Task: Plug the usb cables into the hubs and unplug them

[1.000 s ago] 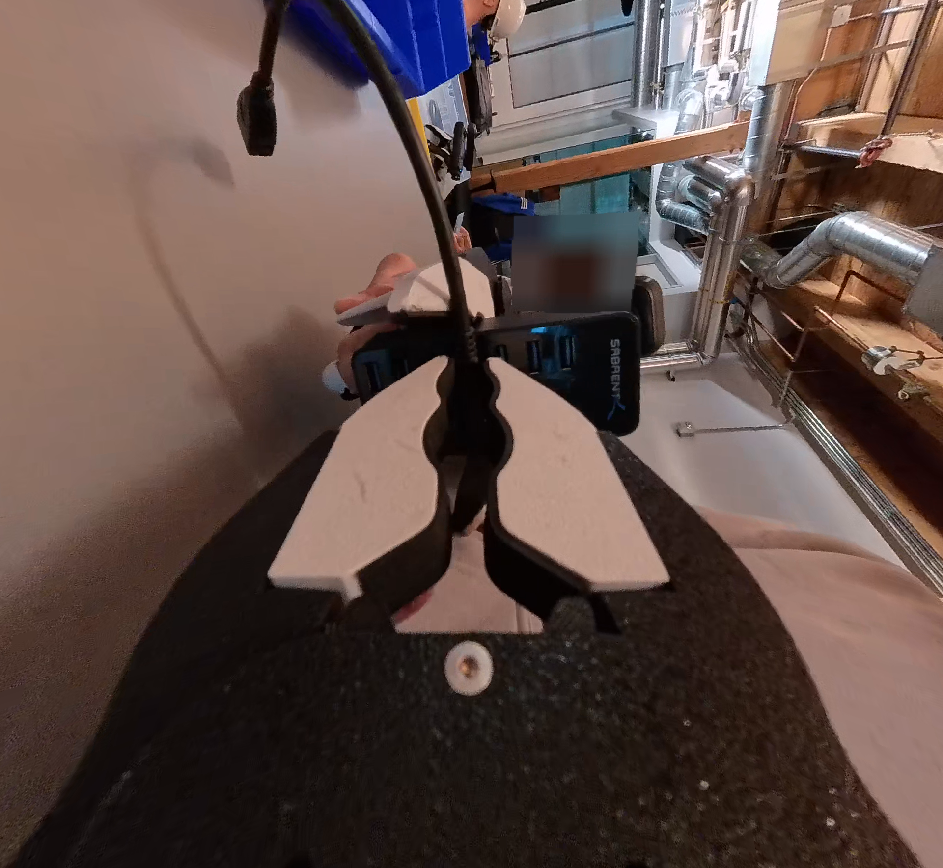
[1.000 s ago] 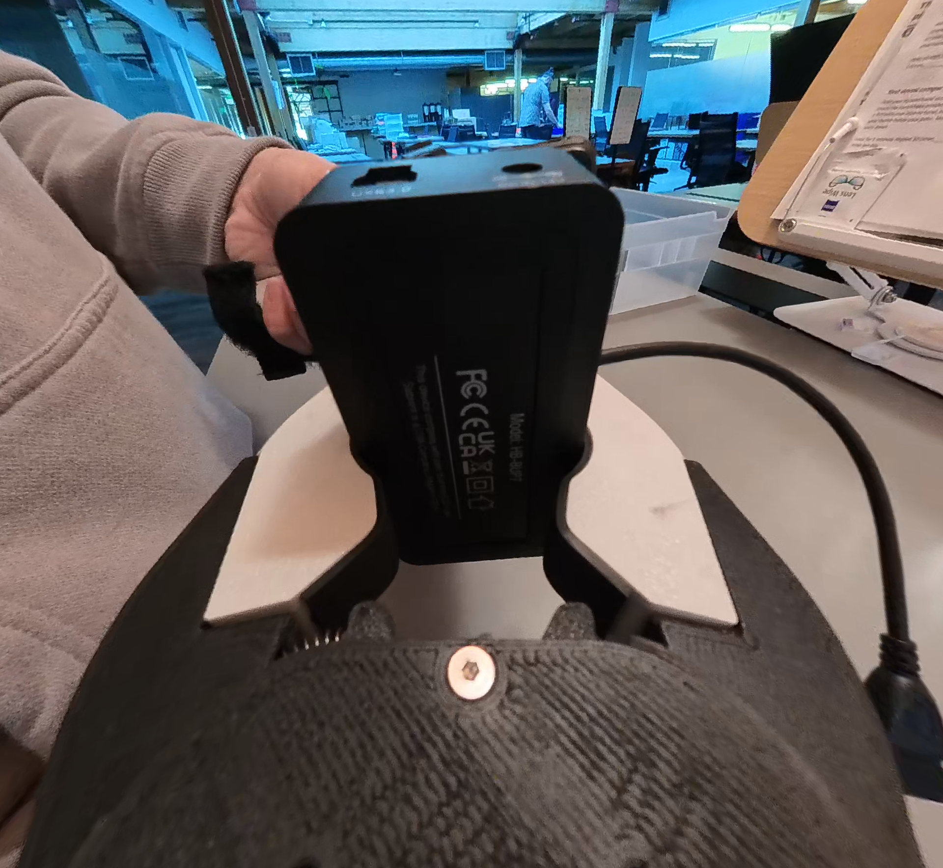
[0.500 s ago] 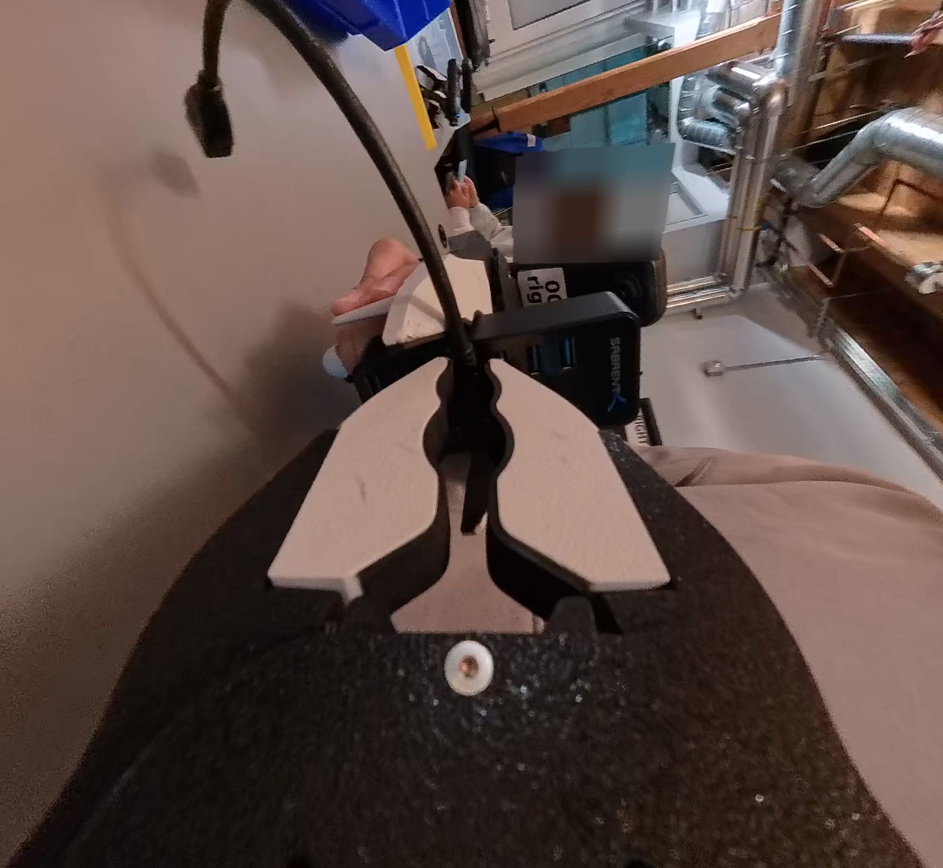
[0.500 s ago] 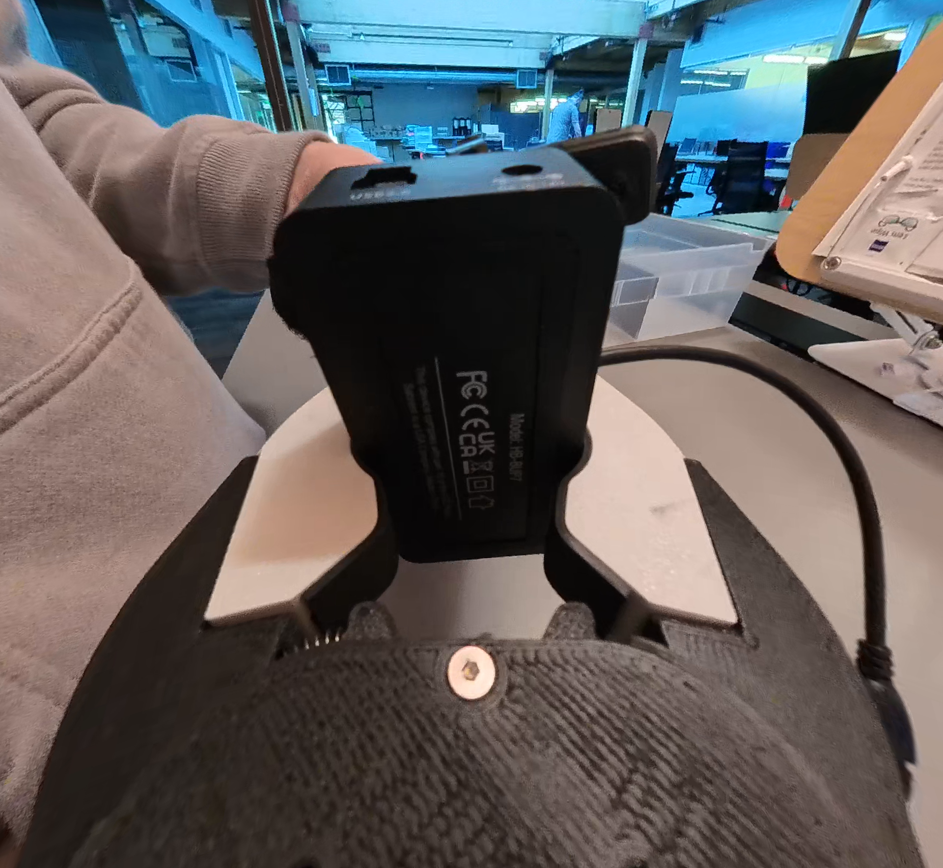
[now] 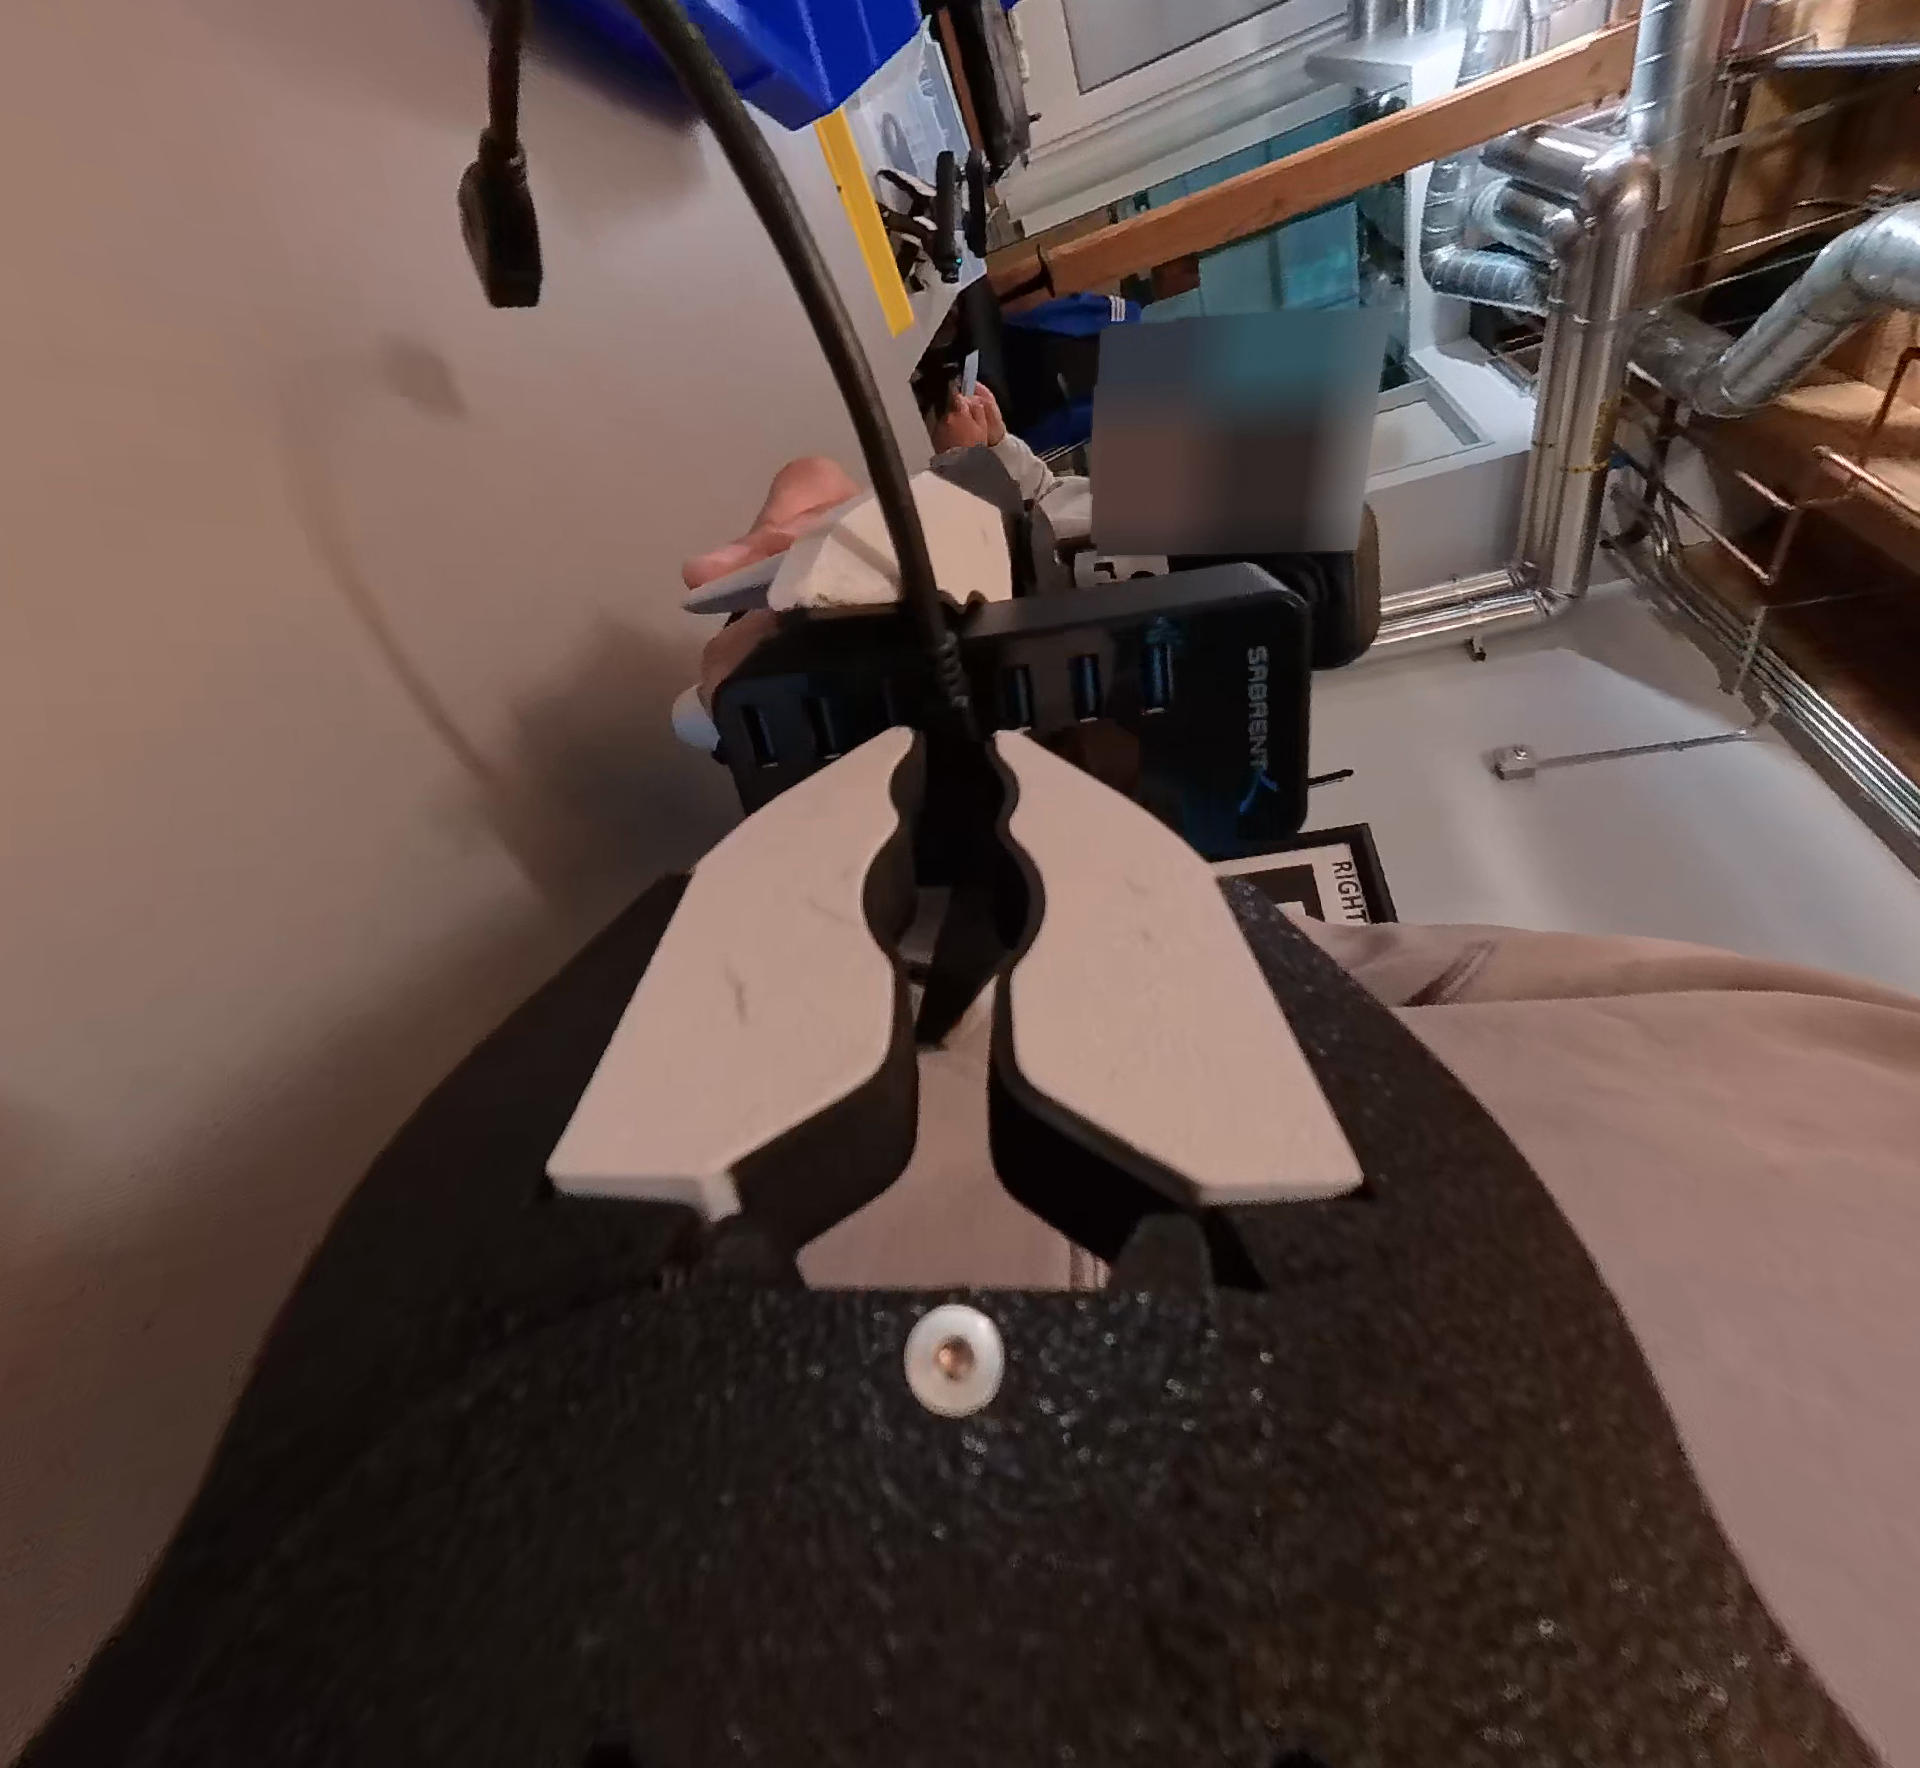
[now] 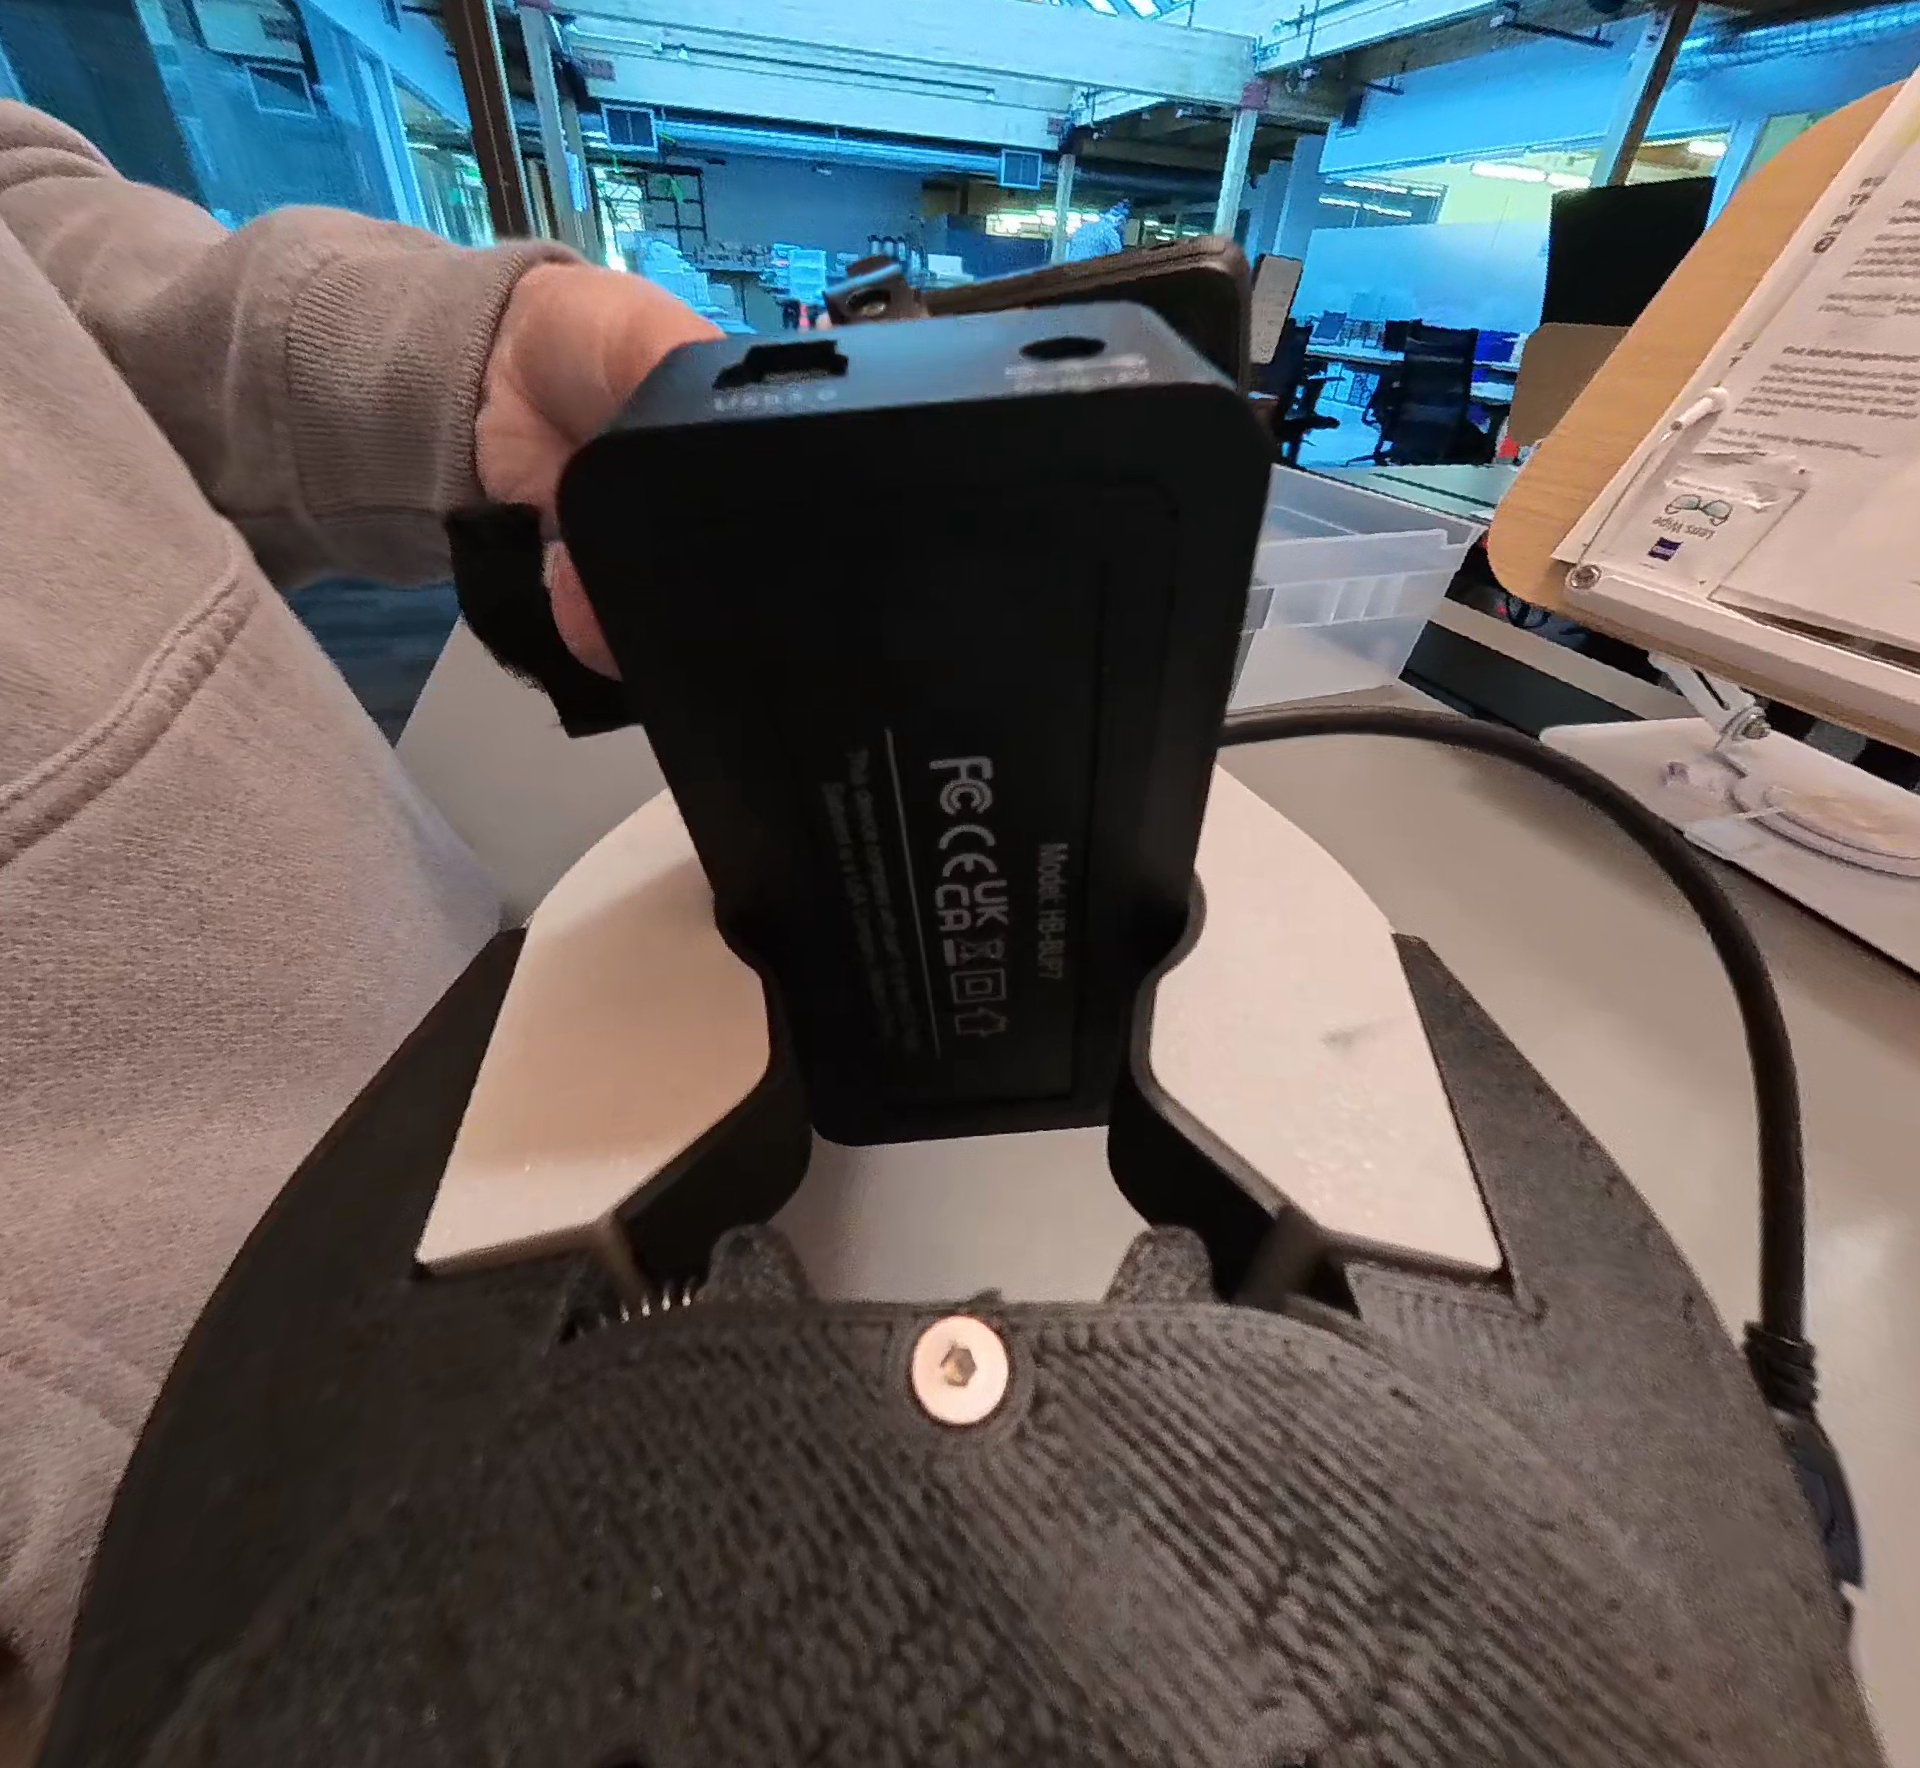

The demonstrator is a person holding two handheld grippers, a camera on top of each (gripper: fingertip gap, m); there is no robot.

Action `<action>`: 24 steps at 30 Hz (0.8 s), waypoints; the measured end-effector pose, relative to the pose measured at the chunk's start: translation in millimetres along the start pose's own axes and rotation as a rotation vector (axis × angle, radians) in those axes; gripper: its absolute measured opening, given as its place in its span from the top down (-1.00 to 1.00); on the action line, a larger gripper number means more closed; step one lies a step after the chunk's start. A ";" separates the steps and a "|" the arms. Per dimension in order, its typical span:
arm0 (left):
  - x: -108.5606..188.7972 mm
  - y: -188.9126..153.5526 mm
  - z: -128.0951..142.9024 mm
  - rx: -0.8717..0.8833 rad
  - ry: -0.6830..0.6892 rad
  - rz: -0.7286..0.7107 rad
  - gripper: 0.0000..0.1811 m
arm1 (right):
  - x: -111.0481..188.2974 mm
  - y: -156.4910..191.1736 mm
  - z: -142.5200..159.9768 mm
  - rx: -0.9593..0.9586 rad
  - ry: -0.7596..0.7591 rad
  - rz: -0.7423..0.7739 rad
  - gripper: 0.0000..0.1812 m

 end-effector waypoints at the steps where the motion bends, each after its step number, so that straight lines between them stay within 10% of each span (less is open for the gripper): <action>1: 0.1 0.3 0.4 0.007 0.002 0.004 0.91 | 0.4 0.3 -0.2 0.007 0.001 -0.002 0.19; 24: 6.8 4.1 -7.1 -0.034 0.107 -0.089 0.91 | -4.1 5.1 7.6 -0.046 0.111 -0.079 0.19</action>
Point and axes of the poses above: each gripper's, where its closed fingertips meet, x back along the fingers, z out of its underside, y = z × x across the jaws, the point moved 9 cm from there along x, back along the fingers, and after that the axes turned 14 degrees about -y, right-handed, at the moved point
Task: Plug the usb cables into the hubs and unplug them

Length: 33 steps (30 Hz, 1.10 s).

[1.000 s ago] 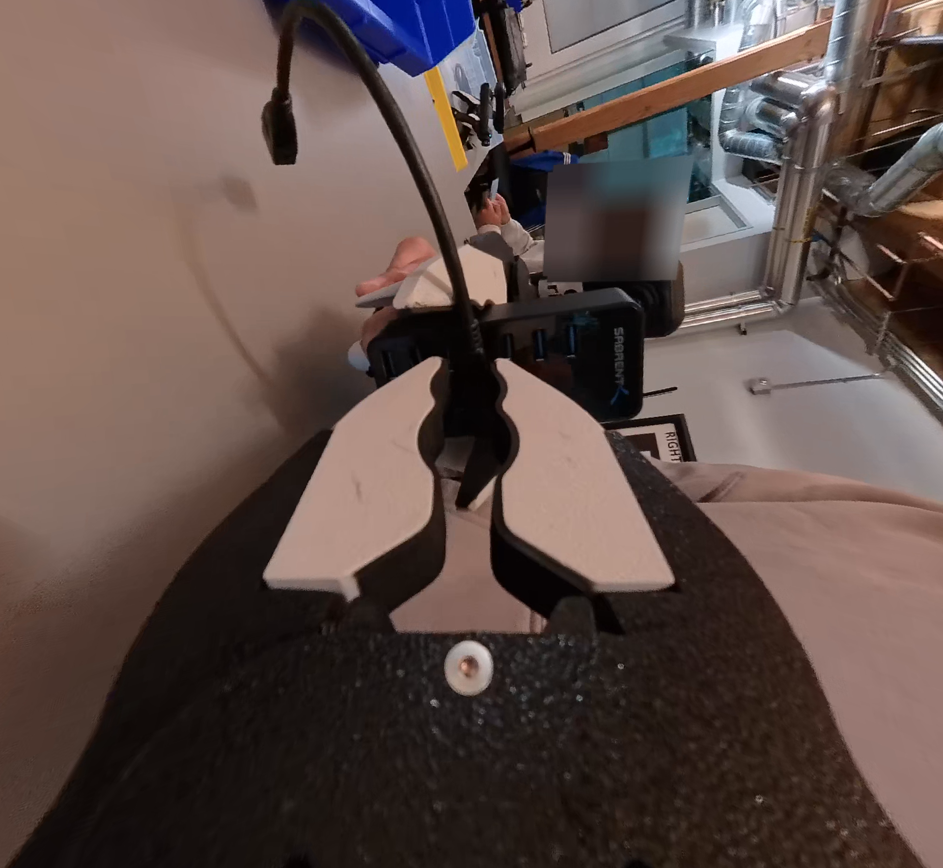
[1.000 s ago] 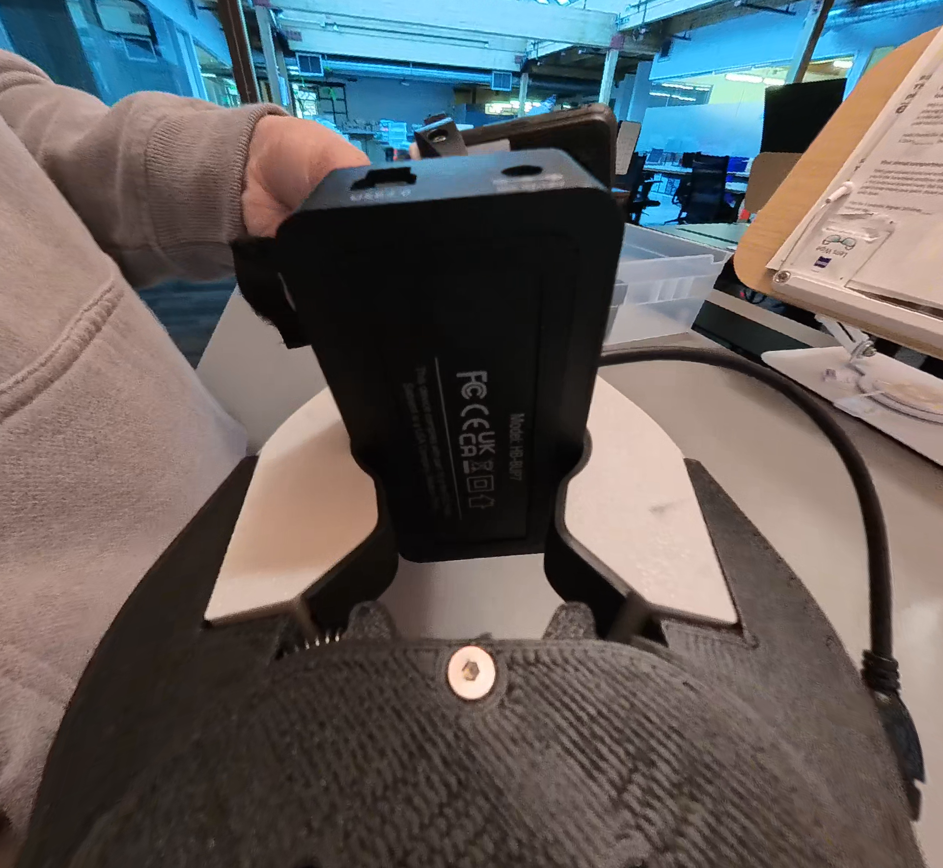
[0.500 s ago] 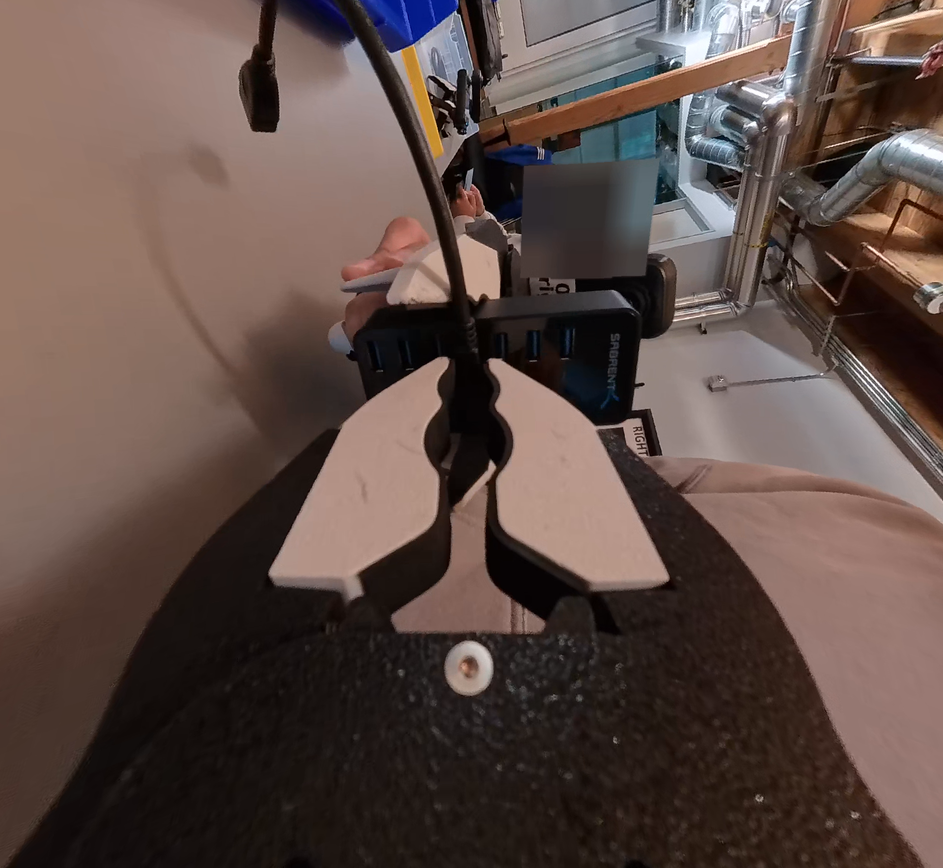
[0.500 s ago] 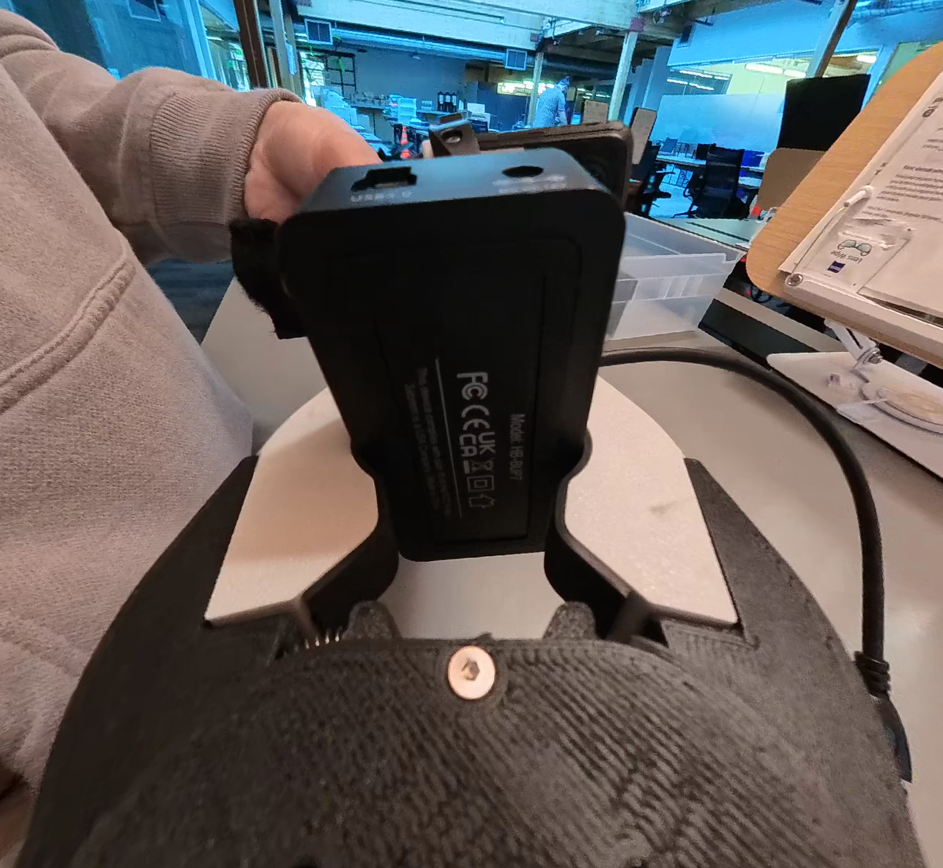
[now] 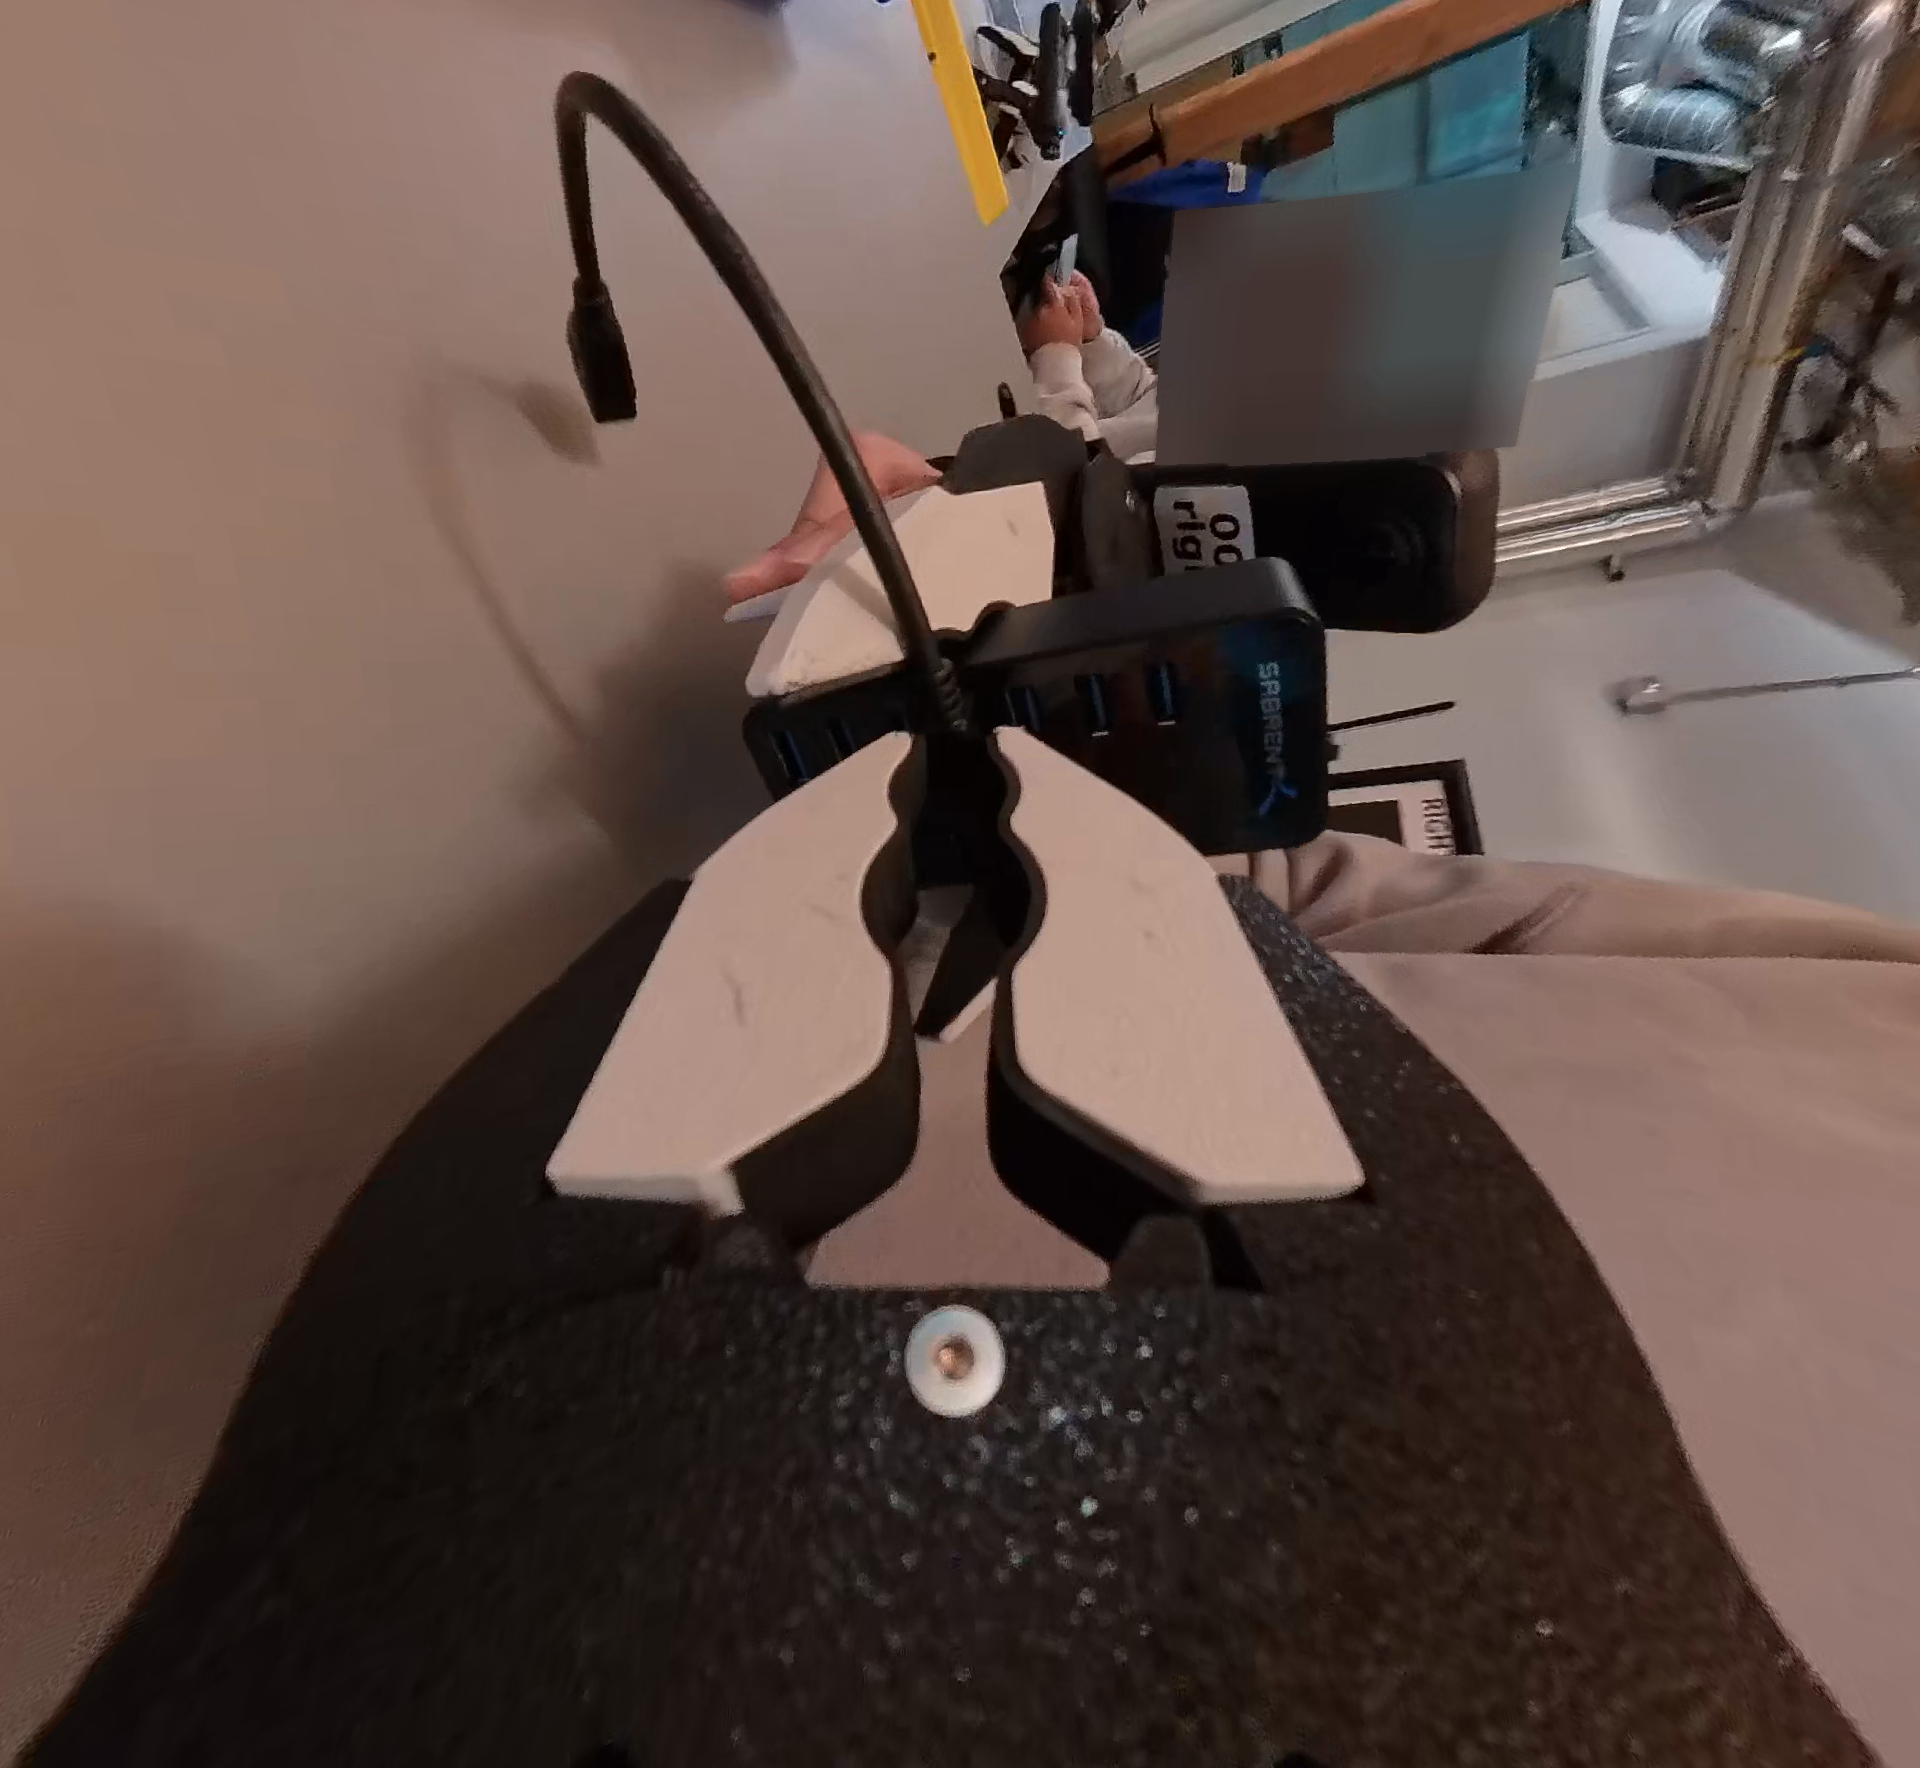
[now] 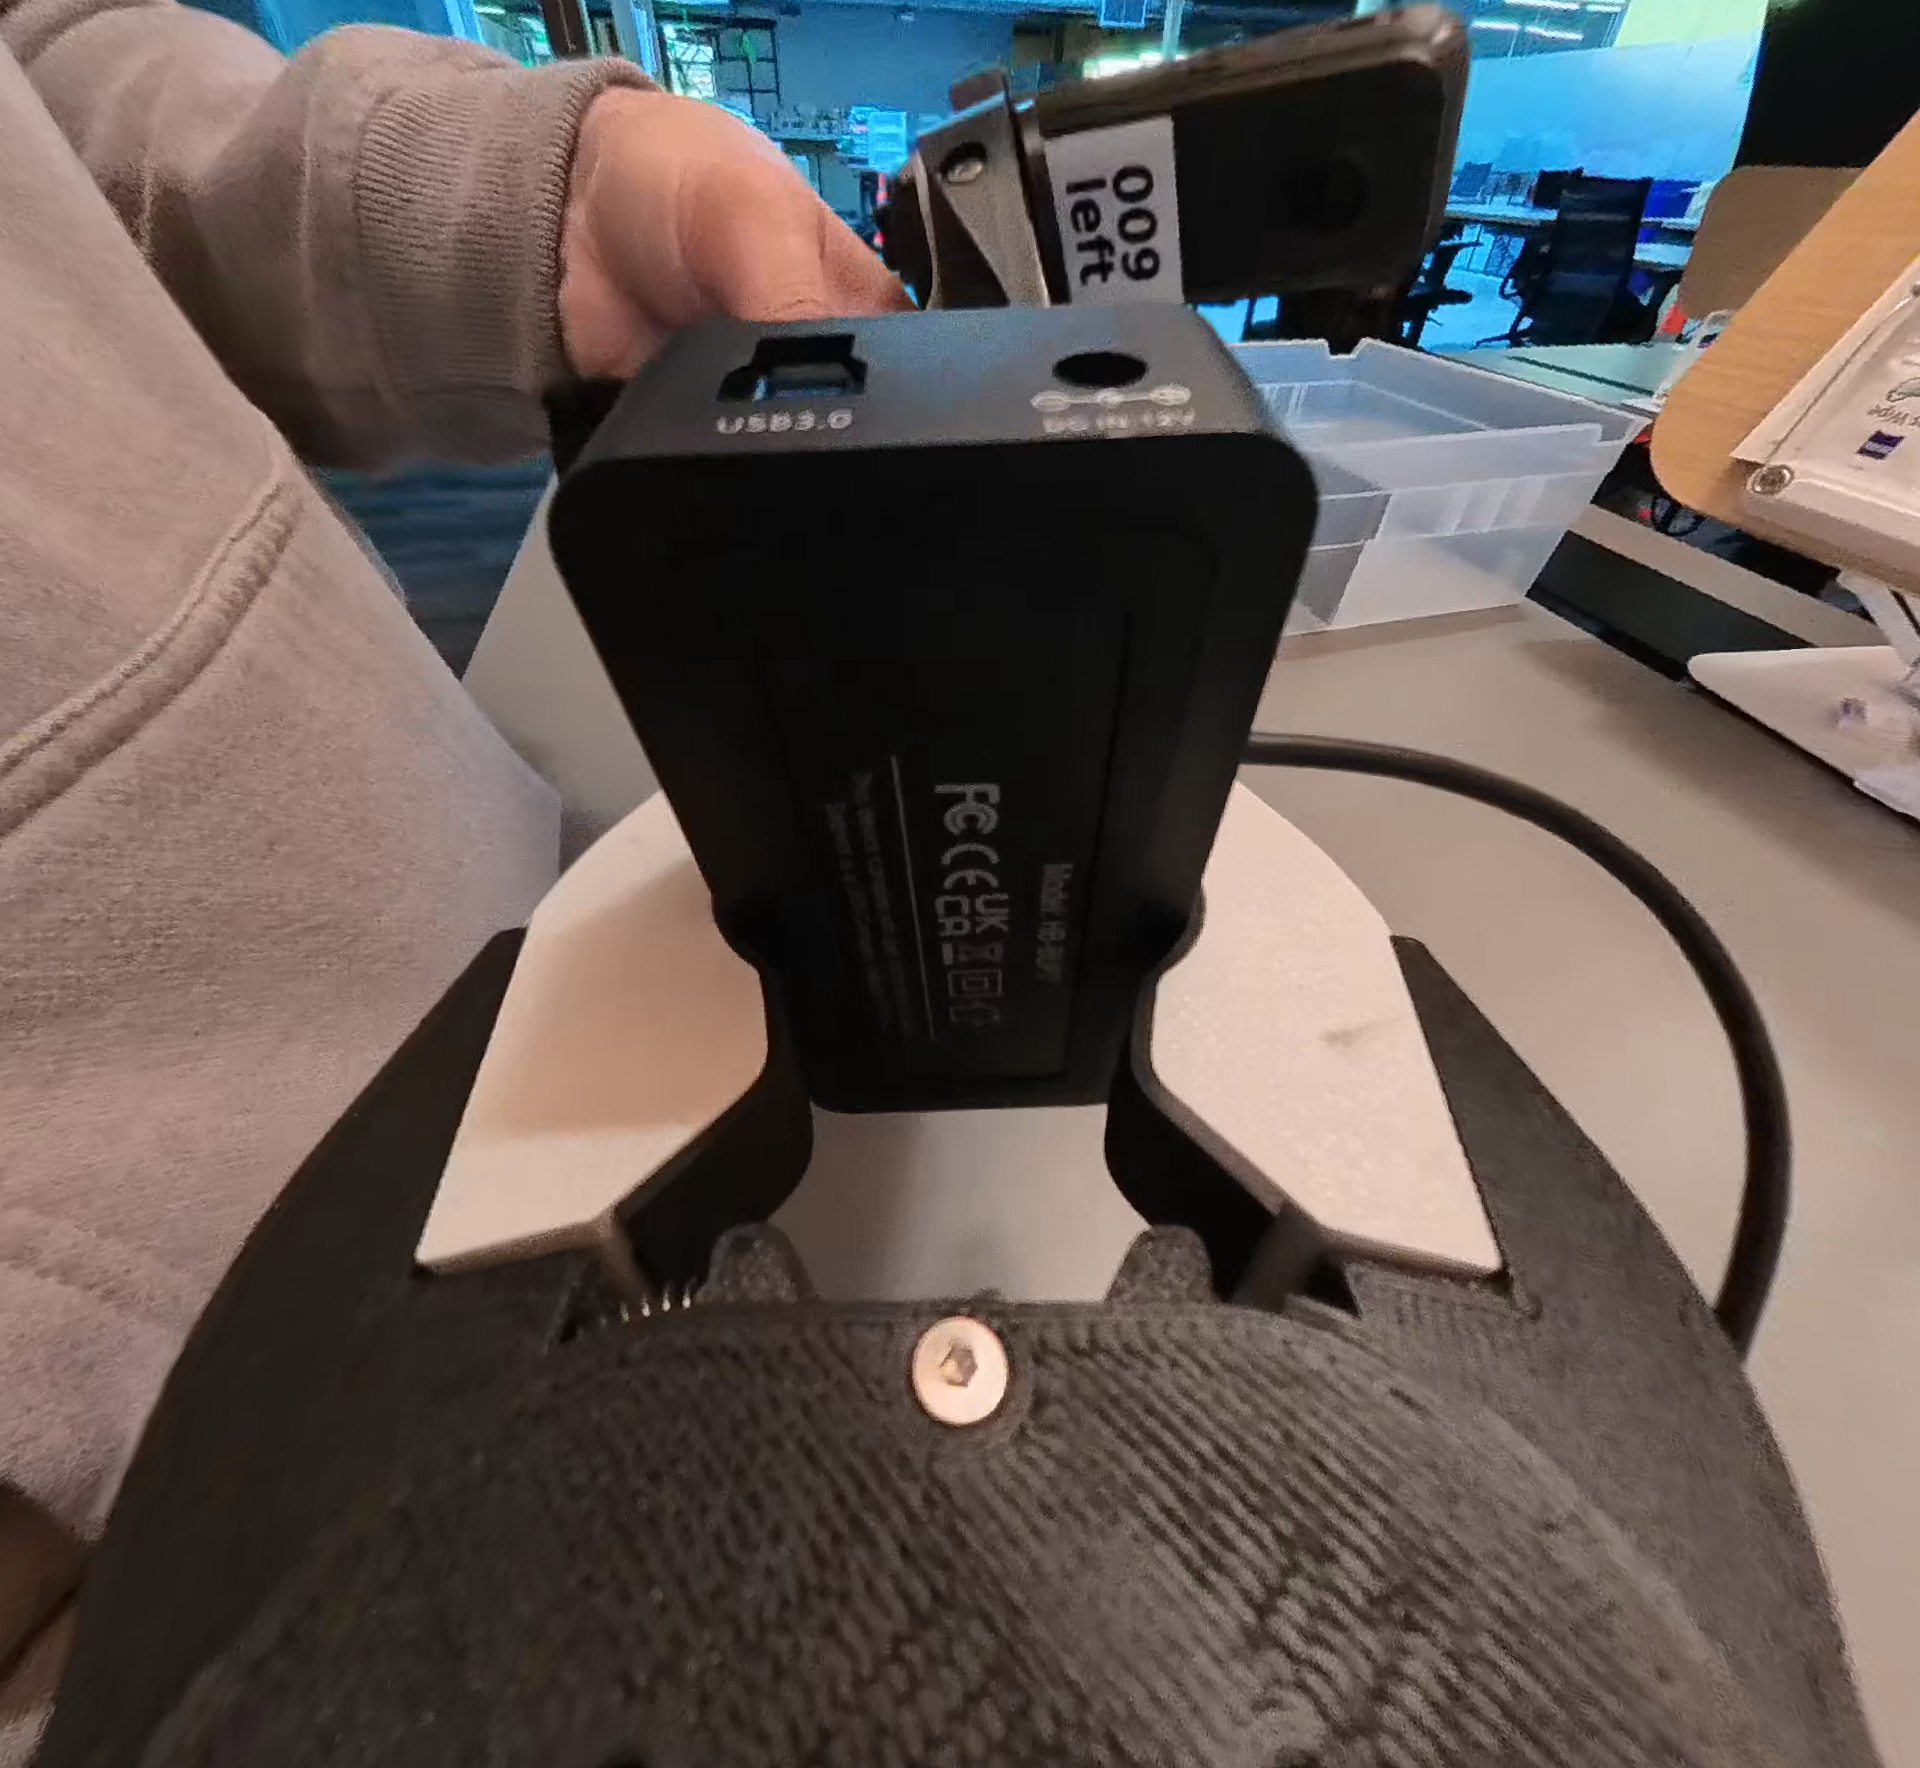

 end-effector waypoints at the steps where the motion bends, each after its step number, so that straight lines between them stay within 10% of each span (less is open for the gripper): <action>1: 0.2 2.6 0.2 0.020 -0.001 0.010 0.91 | -0.5 -0.3 0.4 0.002 0.006 0.000 0.19; 15: -5.1 1.7 8.5 0.073 -0.204 0.026 0.90 | 2.3 -3.2 1.0 -0.020 -0.037 0.105 0.19; 33: -3.9 7.4 8.9 0.022 -0.080 0.044 0.91 | 2.7 -1.3 1.1 0.051 0.057 0.082 0.19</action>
Point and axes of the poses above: each gripper's, where its closed fingertips meet, x back along the fingers, z out of its underside, y = z × x across the jaws, the point moved 9 cm from there along x, back along the fingers, and after that the axes turned 14 degrees about -y, right-handed, at the moved point
